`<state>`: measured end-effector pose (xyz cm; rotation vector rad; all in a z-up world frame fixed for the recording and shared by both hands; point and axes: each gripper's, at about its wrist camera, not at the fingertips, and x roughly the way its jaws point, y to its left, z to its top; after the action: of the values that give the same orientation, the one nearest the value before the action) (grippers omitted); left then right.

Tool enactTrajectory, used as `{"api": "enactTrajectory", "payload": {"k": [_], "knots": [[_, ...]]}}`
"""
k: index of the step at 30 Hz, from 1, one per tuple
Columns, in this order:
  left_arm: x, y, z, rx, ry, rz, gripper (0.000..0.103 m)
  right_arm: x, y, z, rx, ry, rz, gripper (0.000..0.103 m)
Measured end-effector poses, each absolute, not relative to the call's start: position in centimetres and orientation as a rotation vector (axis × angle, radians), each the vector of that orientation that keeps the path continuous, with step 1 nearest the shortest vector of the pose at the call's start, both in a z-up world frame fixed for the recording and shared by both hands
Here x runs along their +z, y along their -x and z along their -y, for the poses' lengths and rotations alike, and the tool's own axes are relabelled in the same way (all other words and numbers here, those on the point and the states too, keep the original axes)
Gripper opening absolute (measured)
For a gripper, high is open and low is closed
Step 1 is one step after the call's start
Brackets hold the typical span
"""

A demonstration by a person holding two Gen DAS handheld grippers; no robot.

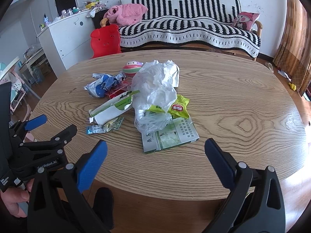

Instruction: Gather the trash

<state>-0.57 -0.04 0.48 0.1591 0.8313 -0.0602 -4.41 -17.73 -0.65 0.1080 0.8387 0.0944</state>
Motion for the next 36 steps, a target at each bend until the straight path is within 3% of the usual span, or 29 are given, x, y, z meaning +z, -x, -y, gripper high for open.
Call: {"api": "enactTrajectory", "payload": {"k": [36], "knots": [[-0.6,-1.3,1.9,-0.16,-0.229,-0.874,0.097,-0.8,3.8,17.4,0.089,-0.105,-0.84,0.097]]}}
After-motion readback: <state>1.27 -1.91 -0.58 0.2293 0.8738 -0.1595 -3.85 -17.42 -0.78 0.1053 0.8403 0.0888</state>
